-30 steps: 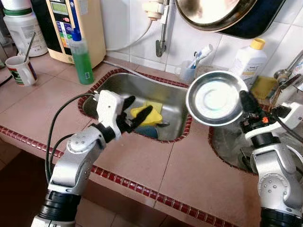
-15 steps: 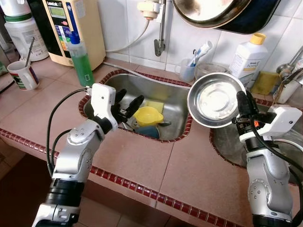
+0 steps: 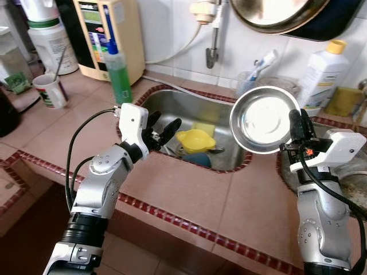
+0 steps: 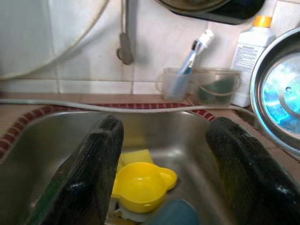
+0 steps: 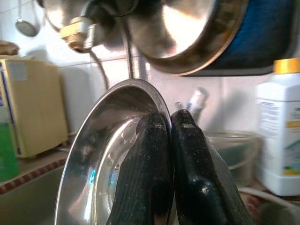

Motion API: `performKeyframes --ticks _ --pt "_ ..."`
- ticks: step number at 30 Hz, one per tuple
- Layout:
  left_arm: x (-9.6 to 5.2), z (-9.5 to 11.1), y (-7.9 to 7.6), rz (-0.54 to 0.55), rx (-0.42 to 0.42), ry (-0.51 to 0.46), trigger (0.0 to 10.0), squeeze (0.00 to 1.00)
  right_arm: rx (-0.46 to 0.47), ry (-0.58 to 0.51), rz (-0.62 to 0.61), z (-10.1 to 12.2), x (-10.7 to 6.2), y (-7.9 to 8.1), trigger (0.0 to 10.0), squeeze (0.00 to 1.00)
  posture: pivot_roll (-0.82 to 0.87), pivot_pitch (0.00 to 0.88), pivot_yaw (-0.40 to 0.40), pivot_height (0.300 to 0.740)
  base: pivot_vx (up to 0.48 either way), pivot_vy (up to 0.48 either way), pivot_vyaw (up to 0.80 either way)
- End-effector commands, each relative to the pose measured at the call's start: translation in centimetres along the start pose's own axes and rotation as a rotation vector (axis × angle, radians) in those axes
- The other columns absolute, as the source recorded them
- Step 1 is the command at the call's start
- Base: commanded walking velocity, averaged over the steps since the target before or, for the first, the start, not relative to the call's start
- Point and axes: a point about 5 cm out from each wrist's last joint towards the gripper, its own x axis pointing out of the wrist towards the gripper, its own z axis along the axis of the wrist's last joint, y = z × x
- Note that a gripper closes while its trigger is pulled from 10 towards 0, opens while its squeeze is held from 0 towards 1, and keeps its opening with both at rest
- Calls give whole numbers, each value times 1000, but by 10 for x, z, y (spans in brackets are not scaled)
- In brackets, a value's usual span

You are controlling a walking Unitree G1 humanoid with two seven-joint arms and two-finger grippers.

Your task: Kitchen organization

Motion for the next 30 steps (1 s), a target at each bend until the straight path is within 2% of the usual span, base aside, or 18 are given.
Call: performKeyframes --ticks 1,6,10,13,24,26,30 --pt "1 2 3 1 5 -4 10000 0 1 -9 -7 0 1 -1 10000 0 -150 33 35 740 0 274 0" --pt "0 2 4 -5 7 -4 10000 0 12 -6 -5 -1 1 0 10000 0 -146 33 33 740 0 272 0" --pt "0 3 4 -8 12 -6 10000 0 34 7 -6 -3 2 0 10000 0 -141 34 33 740 0 273 -720" --pt "-1 3 3 -10 14 -7 10000 0 10 2 -3 -2 2 0 10000 0 -140 33 33 740 0 275 -729" --pt "-1 5 4 -22 17 -5 10000 0 16 10 -8 -4 2 0 10000 0 -138 36 36 740 0 268 -721" --pt "0 6 3 -22 7 -12 10000 0 17 9 -7 -4 2 0 10000 0 -138 36 37 740 0 0 -400" --pt "0 5 1 -19 41 1 10000 0 12 16 -10 -5 2 0 10000 0 -137 36 37 740 0 0 0"
